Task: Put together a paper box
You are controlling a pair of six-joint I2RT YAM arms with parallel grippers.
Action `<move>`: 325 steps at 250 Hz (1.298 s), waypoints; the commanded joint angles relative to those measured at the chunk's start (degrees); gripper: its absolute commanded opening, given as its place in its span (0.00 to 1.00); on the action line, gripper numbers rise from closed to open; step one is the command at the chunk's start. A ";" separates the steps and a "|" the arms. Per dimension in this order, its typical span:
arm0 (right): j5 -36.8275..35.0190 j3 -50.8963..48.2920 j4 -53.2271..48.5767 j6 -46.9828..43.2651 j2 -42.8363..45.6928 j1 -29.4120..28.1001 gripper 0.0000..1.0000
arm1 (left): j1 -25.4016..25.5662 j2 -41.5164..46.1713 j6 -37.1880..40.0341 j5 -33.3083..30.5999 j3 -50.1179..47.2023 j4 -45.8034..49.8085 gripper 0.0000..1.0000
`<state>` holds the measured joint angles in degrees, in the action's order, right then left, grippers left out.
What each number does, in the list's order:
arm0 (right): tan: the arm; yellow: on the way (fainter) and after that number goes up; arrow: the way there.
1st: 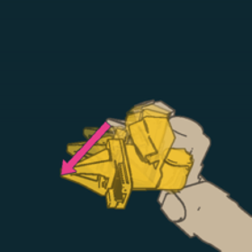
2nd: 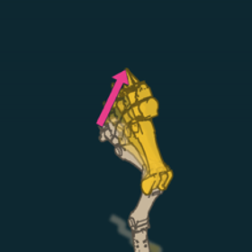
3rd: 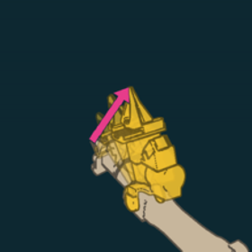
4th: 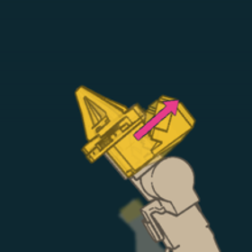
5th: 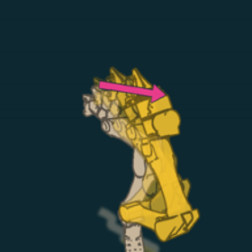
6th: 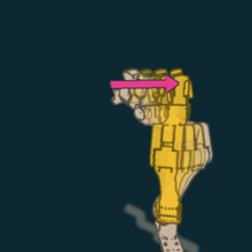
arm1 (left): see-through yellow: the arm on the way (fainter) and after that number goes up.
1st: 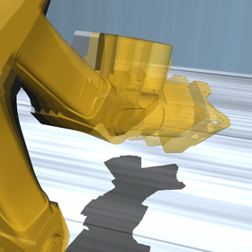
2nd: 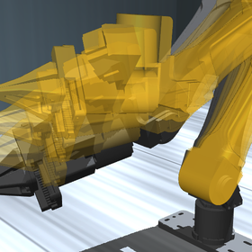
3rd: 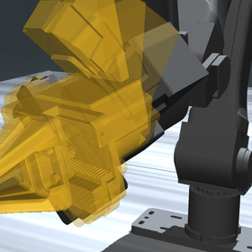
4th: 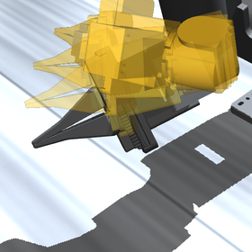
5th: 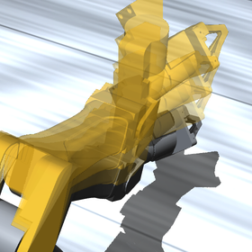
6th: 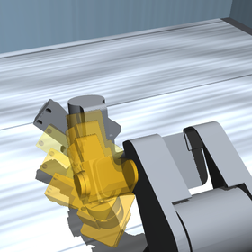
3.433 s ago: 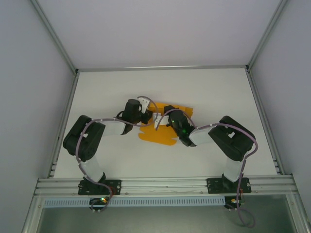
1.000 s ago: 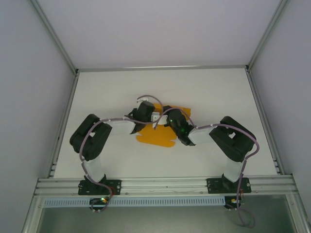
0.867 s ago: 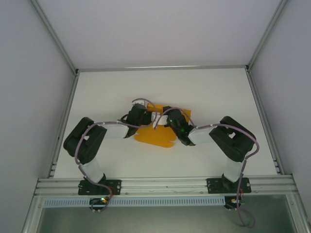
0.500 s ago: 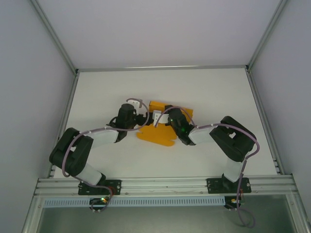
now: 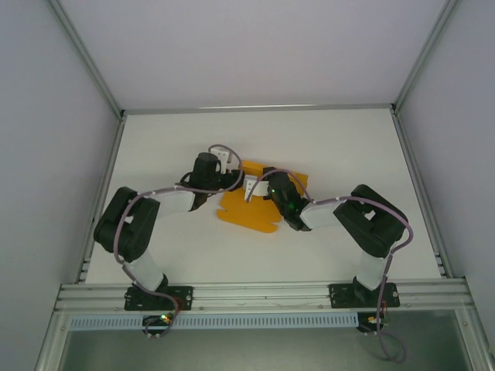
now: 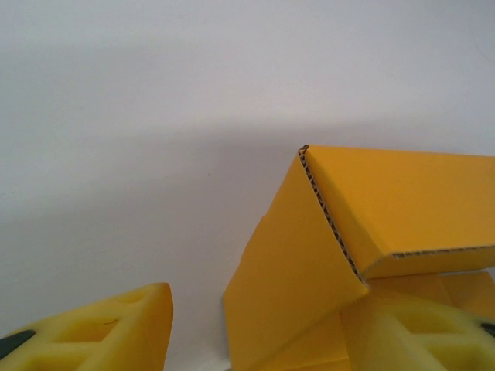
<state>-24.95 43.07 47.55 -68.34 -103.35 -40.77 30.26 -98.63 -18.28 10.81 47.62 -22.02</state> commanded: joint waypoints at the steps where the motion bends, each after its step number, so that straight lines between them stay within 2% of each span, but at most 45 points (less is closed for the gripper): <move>1: -0.89 1.00 -1.36 0.40 -1.92 -0.23 0.00 | -0.20 -2.47 1.10 2.30 2.40 0.80 0.54; 36: -0.36 0.71 -0.56 1.01 -2.05 -0.17 0.00 | -0.21 -4.95 1.55 0.86 4.73 1.28 0.40; 54: -0.01 0.66 -0.72 1.66 -1.86 -0.10 0.00 | 0.21 -6.24 2.62 -0.74 5.44 0.31 0.27; 81: -0.06 0.50 0.37 2.25 -1.43 -0.35 0.05 | 1.44 -7.78 4.22 -3.40 6.01 -0.91 0.17; 106: -0.28 0.43 0.86 3.53 0.25 -0.38 0.09 | 3.14 -7.98 5.80 -7.56 6.17 -0.79 0.00; 110: -0.43 0.32 1.15 4.05 0.71 -0.51 0.10 | 3.34 -7.83 6.11 -8.18 6.12 -0.79 0.00; 123: -0.71 0.02 2.63 5.56 2.63 -0.70 0.23 | 3.98 -7.22 6.41 -11.08 5.85 -0.82 0.00; 130: -0.80 -0.17 3.25 6.64 3.88 -0.79 0.35 | 4.05 -6.81 6.42 -12.30 5.64 -0.73 0.00; 142: -2.06 -0.51 4.14 9.19 6.15 -1.21 0.62 | 4.11 -5.63 5.97 -13.53 5.11 -0.60 0.00; 157: -4.67 -1.27 4.28 13.21 9.41 -2.14 0.84 | 4.13 -3.80 5.08 -14.60 4.07 -0.54 0.00; 177: -6.39 -3.81 5.08 17.99 15.04 -3.44 1.00 | 4.33 -0.66 4.12 -17.02 2.56 0.57 0.00; 198: -8.22 -5.43 0.98 25.34 22.87 -4.05 1.00 | 4.77 3.22 3.56 -19.68 1.41 4.02 0.00; 218: -8.39 -3.60 -14.08 37.66 32.47 -2.38 0.99 | 5.61 7.52 3.13 -20.62 -0.95 5.24 0.00; 233: -6.12 -0.98 -27.57 49.74 37.85 0.63 1.00 | 6.24 10.66 2.88 -21.35 -3.11 5.22 0.00; 251: -1.44 0.62 -37.77 60.01 42.76 4.37 0.99 | 6.66 13.60 1.89 -21.74 -4.69 6.31 0.00; 264: 2.69 0.25 -41.18 63.17 45.12 5.97 1.00 | 6.92 15.03 1.55 -21.69 -5.23 7.21 0.00; 290: 6.35 -0.49 -46.32 66.54 46.63 6.18 1.00 | 7.56 16.89 1.80 -19.24 -6.42 6.55 0.00; 306: 6.11 0.33 -49.33 67.89 45.31 6.27 1.00 | 8.05 17.44 2.85 -16.89 -6.57 6.09 0.00; 325: 5.15 1.97 -52.43 68.69 42.74 6.58 1.00 | 8.75 17.80 2.91 -17.05 -6.61 6.12 0.00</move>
<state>-22.13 43.59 8.14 -7.25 -56.77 -34.33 37.85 -82.52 -15.33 -8.12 41.74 -16.27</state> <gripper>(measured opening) 0.995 0.059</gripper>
